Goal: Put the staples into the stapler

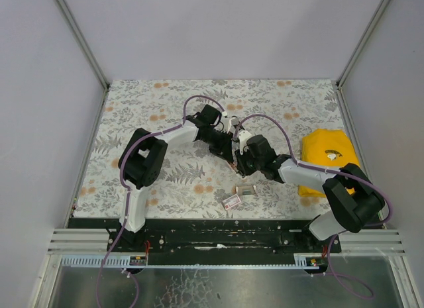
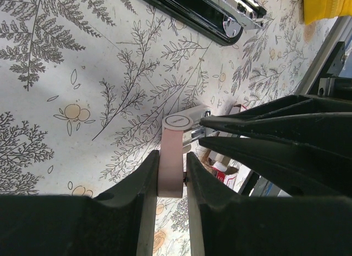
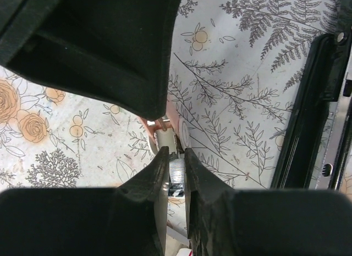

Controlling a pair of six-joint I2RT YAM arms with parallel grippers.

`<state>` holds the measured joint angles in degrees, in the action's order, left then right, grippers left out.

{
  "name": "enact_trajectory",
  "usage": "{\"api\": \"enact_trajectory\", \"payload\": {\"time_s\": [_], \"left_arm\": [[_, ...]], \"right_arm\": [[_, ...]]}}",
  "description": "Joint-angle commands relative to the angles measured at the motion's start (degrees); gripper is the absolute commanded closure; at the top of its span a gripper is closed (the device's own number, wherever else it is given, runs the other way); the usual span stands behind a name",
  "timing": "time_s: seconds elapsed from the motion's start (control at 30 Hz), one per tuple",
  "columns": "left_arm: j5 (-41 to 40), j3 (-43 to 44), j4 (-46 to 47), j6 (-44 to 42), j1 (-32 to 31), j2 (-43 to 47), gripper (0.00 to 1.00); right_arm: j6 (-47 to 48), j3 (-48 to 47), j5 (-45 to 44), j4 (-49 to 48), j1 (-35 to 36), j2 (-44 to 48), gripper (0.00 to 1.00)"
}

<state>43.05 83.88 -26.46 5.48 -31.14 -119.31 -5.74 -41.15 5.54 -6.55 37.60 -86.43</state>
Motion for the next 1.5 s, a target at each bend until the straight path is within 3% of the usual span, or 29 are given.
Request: {"api": "enact_trajectory", "payload": {"time_s": [0.0,0.6,1.47], "left_arm": [[0.14,1.08,-3.82,-1.43,-0.98,-0.58,1.0],[-0.04,1.2,-3.83,-1.04,-0.94,-0.95,1.0],[0.01,1.29,-3.87,-1.07,-0.96,-0.8,1.0]], "right_arm": [[1.27,-0.36,-2.91,-1.1,0.59,-0.31,0.81],[0.98,-0.16,4.1,-0.78,0.63,4.46,0.81],[0.72,-1.04,2.67,-0.92,0.7,-1.01,0.81]]}}
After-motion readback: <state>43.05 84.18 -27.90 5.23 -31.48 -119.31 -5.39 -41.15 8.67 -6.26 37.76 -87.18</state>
